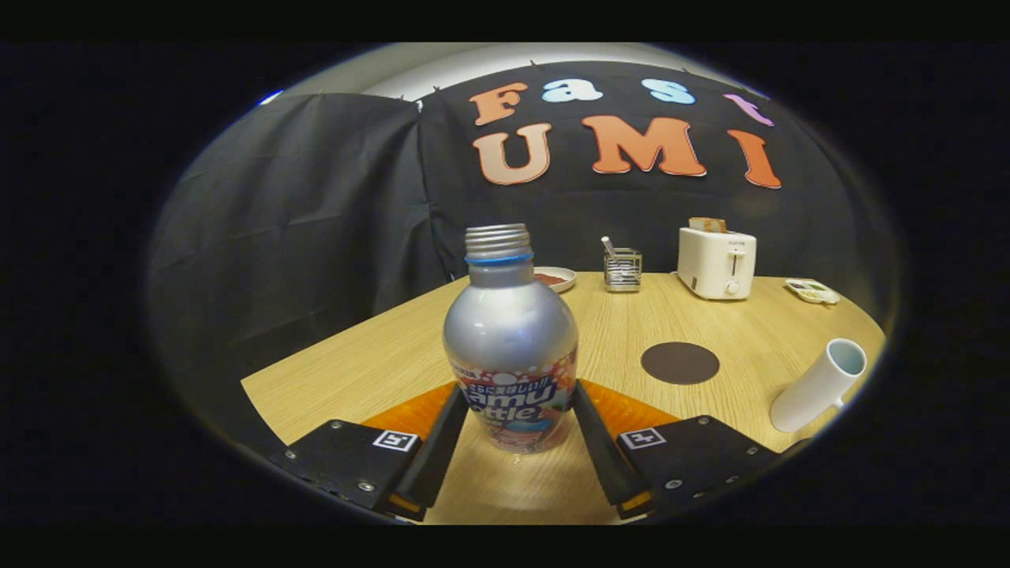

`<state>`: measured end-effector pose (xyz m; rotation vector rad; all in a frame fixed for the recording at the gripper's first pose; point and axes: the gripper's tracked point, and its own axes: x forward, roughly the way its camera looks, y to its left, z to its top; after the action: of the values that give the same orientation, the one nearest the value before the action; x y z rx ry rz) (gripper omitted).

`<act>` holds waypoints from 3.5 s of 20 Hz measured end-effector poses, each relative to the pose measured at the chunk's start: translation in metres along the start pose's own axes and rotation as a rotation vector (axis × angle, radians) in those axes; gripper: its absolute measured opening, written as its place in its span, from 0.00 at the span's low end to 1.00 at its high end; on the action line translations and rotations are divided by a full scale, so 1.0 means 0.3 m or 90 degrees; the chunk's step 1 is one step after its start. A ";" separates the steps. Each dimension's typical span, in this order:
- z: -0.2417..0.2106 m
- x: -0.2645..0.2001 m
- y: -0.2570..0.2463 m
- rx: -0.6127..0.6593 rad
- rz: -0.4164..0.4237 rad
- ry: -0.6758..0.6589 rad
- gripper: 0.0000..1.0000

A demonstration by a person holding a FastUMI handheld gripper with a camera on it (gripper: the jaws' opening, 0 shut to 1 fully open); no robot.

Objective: Take the bottle from table, then pour the juice into the cup, finally place the bottle on the coaster

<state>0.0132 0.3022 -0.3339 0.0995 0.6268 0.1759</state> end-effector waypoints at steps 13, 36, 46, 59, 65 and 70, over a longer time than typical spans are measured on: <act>0.198 -0.107 -0.070 0.261 0.020 -0.088 0.77; 0.115 -0.128 -0.226 0.645 0.023 -0.042 0.77; 0.139 -0.171 -0.310 0.794 0.042 -0.075 0.76; 0.162 -0.241 -0.326 0.937 0.118 -0.072 0.76; 0.179 -0.255 -0.328 0.990 0.146 -0.062 0.76; 0.156 -0.241 -0.324 1.020 0.150 -0.034 0.76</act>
<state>-0.0038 0.1911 -0.2689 1.7185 0.5667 -0.1438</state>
